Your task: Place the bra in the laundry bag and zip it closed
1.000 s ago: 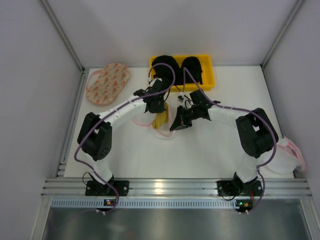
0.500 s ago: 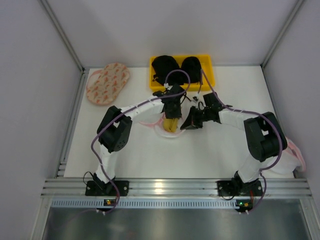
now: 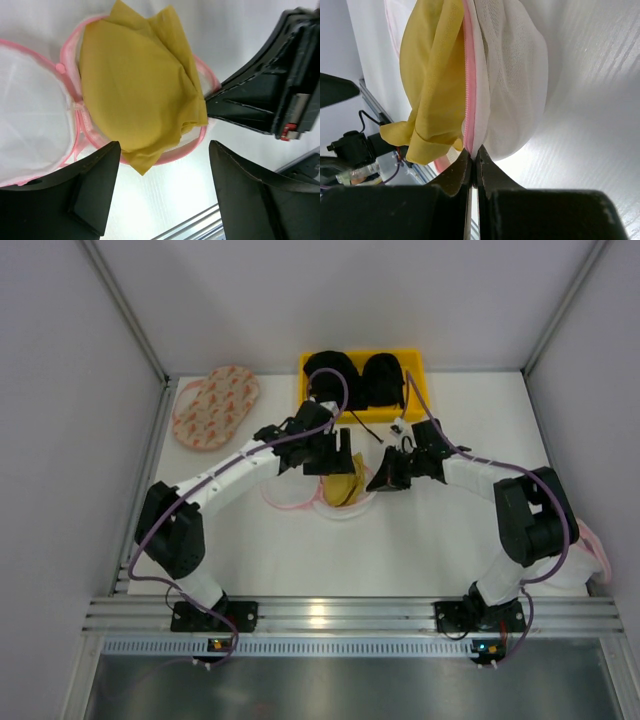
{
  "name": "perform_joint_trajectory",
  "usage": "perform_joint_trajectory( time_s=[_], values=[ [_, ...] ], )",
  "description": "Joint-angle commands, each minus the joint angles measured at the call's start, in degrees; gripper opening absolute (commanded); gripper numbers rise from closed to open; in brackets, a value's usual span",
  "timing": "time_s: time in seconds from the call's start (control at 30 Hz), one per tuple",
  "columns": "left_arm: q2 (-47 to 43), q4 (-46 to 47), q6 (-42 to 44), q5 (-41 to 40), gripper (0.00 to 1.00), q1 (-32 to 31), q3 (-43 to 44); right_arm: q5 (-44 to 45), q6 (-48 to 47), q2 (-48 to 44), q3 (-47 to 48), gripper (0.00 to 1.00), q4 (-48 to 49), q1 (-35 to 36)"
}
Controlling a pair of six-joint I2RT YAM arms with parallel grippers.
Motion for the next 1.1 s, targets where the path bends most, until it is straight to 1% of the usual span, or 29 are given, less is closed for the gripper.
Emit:
perform_joint_trajectory(
  time_s=[0.0, 0.03, 0.07, 0.1, 0.13, 0.17, 0.2, 0.23, 0.27, 0.3, 0.37, 0.4, 0.43, 0.47, 0.5, 0.6, 0.7, 0.77, 0.8, 0.83, 0.93, 1.0, 1.03, 1.07],
  values=[
    [-4.01, 9.29, 1.33, 8.78, 0.73, 4.10, -3.59, 0.51, -2.46, -2.20, 2.82, 0.00, 0.81, -0.70],
    [-4.37, 11.06, 0.63, 10.19, 0.60, 6.46, -4.83, 0.34, -2.64, -2.12, 2.91, 0.00, 0.99, -0.70],
    [-4.55, 13.52, -0.51, 13.77, 0.53, 7.61, -6.41, 0.33, -2.81, -2.12, 3.18, 0.00, 0.90, -0.70],
    [-4.46, 17.37, -0.96, 14.94, 0.46, 9.54, -7.73, 0.33, -3.08, -2.03, 3.35, 0.00, 0.81, -0.70],
    [-4.11, 19.58, -1.49, 15.47, 0.40, 10.08, -9.57, 0.16, -3.34, -2.03, 3.62, 0.00, 0.72, -0.70],
    [-3.68, 21.61, -2.54, 16.61, 0.29, 10.61, -10.11, 0.16, -3.43, -2.20, 3.79, 0.00, 0.55, -0.70],
    [-1.93, 25.72, -2.98, 17.23, 0.25, 11.13, -10.29, 0.16, -3.78, -2.20, 3.88, 0.00, 0.46, -0.70],
    [-0.69, 27.50, -3.77, 18.19, 0.22, 11.23, -9.86, 0.24, -4.22, -2.38, 3.97, 0.00, 0.37, -0.52],
    [0.54, 29.60, -5.95, 21.51, 0.16, 11.05, -9.50, 0.33, -4.31, -2.29, 4.06, 0.00, 0.37, -0.52],
    [3.25, 32.15, -6.93, 23.63, 0.13, 10.88, -9.24, 0.25, -4.31, -2.21, 4.23, 0.00, 0.28, -0.35],
    [5.63, 35.49, -8.34, 25.14, 0.11, 9.91, -7.66, 0.51, -4.40, -1.94, 4.85, 0.00, 0.28, -0.08],
    [7.30, 36.38, -8.35, 26.02, 0.08, 8.52, -7.65, 0.68, -4.49, -1.85, 5.37, 0.00, 0.37, 0.09],
    [7.92, 36.39, -8.00, 25.59, 0.08, 7.89, -7.74, 0.86, -4.49, -1.85, 5.81, 0.00, 0.37, 0.27],
    [9.06, 36.74, -8.17, 24.98, 0.07, 7.10, -8.70, 1.04, -4.57, -1.85, 6.16, 0.00, 0.37, 0.53],
    [9.86, 36.66, -8.52, 24.19, 0.03, 6.05, -9.14, 1.47, -4.57, -1.94, 6.43, 0.00, 0.28, 0.53],
    [13.02, 36.22, -11.60, 24.44, 0.00, 5.43, -12.13, 2.35, -5.62, -2.55, 7.66, 0.00, -0.59, 0.53],
    [14.26, 32.02, -10.11, 20.24, 0.00, 4.64, -12.84, 2.10, -5.80, -3.96, 8.80, 0.00, -1.56, 0.62],
    [14.96, 31.39, -9.58, 17.07, 0.00, 4.46, -13.19, 1.48, -5.63, -5.45, 9.51, 0.00, -2.52, 1.06],
    [15.14, 28.25, -9.14, 15.23, 0.00, 4.37, -12.23, 0.87, -5.63, -6.24, 9.42, 0.00, -3.14, 1.32],
    [15.40, 26.92, -8.79, 11.82, 0.00, 4.37, -11.88, 0.60, -5.37, -7.12, 8.90, 0.00, -3.23, 1.67],
    [15.75, 22.34, -6.07, 6.62, 0.00, 4.28, -10.38, -1.24, -3.44, -12.03, 6.87, 0.00, -2.62, 2.82],
    [15.40, 20.49, -4.40, 3.36, 0.00, 4.28, -9.85, -2.56, -2.38, -13.19, 5.65, 0.00, -2.88, 3.52],
    [14.53, 19.96, -3.96, 1.78, 0.03, 4.28, -9.59, -3.00, -2.20, -13.63, 4.25, 0.00, -2.88, 3.69],
    [14.09, 19.87, -3.69, 2.03, 0.06, 4.20, -9.50, -3.09, -2.20, -13.89, 3.36, 0.00, -3.05, 3.61]
  ],
)
